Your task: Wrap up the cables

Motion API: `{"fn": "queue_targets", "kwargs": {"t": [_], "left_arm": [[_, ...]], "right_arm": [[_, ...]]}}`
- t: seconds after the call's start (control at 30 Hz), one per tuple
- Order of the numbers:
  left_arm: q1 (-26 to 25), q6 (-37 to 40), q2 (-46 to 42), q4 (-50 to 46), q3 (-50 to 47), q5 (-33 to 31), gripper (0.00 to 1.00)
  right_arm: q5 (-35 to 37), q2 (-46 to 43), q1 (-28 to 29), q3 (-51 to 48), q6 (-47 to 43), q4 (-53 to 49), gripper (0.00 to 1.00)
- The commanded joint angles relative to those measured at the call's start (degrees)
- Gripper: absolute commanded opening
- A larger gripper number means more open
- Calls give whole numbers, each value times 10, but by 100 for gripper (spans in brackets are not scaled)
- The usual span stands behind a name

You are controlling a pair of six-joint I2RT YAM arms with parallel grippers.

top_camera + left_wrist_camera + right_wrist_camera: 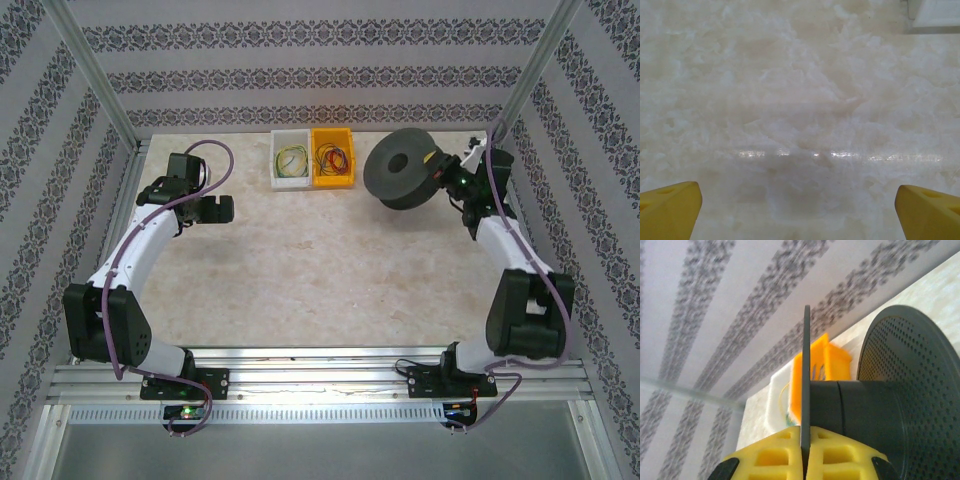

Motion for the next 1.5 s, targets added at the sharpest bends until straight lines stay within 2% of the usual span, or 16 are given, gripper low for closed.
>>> {"fn": "queue_targets", "kwargs": {"t": [0.0, 0.17, 0.33, 0.5, 0.67, 1.03, 1.17, 1.37, 1.47], "left_arm": [[-6, -2, -9, -9, -7, 4, 100], [-5, 1, -5, -22, 5, 2, 100], [-6, -2, -2, -24, 10, 5, 100], [-12, -3, -3, -31, 17, 4, 100], [-14, 0, -2, -37, 21, -3, 100], [-16, 2, 7, -40, 28, -2, 100], [-18, 2, 9, -38, 27, -1, 100], [-19, 1, 16, -35, 26, 3, 100], [-20, 2, 13, -36, 26, 2, 100]], "right_arm": [[-83, -50, 36, -46, 27, 52, 0], [-75, -84, 134, -98, 50, 75, 0], [-69, -19, 223, -107, 79, 150, 0], [-83, 93, 244, -116, 151, 290, 0], [-87, 179, 251, -115, 148, 318, 0], [-49, 225, 264, -134, 37, 201, 0], [-38, 218, 264, -126, 0, 147, 16], [-27, 186, 264, -85, -63, 40, 27], [-7, 155, 260, -53, -113, -44, 41]]}}
